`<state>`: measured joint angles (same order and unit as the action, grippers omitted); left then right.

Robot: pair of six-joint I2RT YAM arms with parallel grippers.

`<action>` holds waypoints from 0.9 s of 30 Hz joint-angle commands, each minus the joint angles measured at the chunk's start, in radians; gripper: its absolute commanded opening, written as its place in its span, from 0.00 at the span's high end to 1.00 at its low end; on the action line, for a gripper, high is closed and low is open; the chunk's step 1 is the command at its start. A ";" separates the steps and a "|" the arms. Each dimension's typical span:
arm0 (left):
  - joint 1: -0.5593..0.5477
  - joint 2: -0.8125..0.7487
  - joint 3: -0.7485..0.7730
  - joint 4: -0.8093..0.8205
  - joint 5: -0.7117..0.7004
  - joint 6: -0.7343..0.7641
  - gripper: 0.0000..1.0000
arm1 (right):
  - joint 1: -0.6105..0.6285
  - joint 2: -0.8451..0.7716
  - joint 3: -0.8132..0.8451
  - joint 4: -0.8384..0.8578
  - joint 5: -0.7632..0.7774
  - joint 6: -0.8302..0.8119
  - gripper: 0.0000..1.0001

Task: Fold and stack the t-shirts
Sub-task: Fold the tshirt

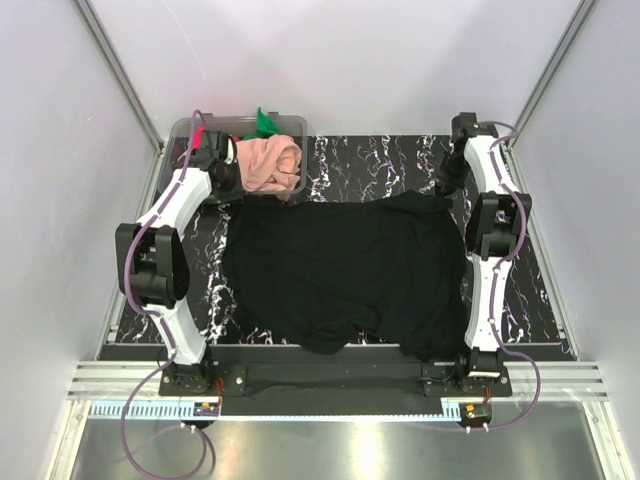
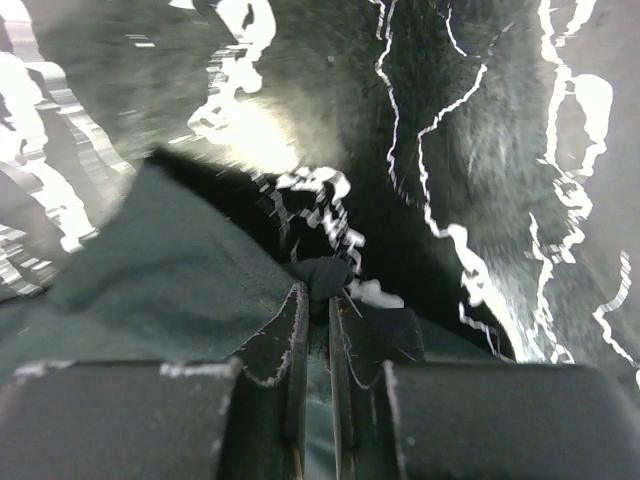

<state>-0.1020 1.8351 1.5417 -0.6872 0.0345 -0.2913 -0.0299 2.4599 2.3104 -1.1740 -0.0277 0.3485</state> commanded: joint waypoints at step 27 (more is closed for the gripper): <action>0.010 -0.099 0.118 -0.057 -0.031 0.043 1.00 | 0.019 -0.277 0.011 0.076 -0.001 -0.080 1.00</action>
<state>-0.1028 1.8011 1.6287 -0.7502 0.0246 -0.2657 -0.0147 2.2833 2.3089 -1.1400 -0.0151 0.2844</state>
